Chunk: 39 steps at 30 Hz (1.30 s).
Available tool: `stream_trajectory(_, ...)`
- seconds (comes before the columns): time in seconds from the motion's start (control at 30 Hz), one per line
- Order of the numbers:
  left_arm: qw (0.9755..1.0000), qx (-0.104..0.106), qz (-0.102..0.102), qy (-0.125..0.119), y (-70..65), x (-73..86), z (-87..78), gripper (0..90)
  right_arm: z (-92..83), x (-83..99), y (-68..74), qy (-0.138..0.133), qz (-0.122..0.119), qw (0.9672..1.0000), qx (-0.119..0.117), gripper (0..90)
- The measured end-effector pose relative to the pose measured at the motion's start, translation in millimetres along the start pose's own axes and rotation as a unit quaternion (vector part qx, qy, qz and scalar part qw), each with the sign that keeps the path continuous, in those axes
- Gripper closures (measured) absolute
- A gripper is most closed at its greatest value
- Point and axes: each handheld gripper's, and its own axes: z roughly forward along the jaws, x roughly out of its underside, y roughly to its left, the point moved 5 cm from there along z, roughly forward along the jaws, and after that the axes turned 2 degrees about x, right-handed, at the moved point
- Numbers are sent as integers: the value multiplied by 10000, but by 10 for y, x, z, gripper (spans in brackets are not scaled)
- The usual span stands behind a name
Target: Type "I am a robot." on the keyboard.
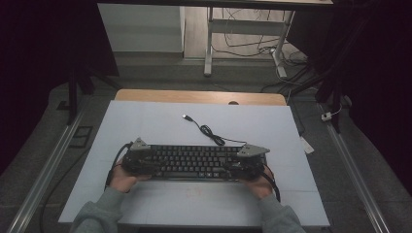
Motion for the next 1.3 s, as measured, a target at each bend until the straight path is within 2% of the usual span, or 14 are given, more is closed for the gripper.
stream_trajectory(0.4, 10000, -10, 0, 17, 11, 8, 4, 312, 9, -19, 27, -61, -24, 10000, -20, 507)
stream_trajectory(0.73, 10000, -17, 17, 60, 7, 13, 21, 309, 49, -90, 114, -108, -59, 9998, -160, 528)
stream_trajectory(0.87, 10000, -16, 21, 76, 5, 16, 29, 308, 74, -131, 176, -95, -116, 9996, -249, 597)
stream_trajectory(0.97, 9999, -26, 36, 90, 1, 20, 34, 308, 104, -153, 217, -53, -130, 9994, -310, 701)
stream_trajectory(1.13, 10000, -34, 28, 88, 2, 21, 35, 308, 163, -181, 300, 49, -235, 9982, -545, 857)
stream_trajectory(1.2, 10000, -33, 25, 91, 3, 22, 35, 308, 190, -201, 346, 59, -288, 9975, -642, 892)
stream_trajectory(1.3, 9999, -30, 44, 116, 0, 25, 41, 308, 234, -229, 404, 73, -357, 9969, -696, 896)
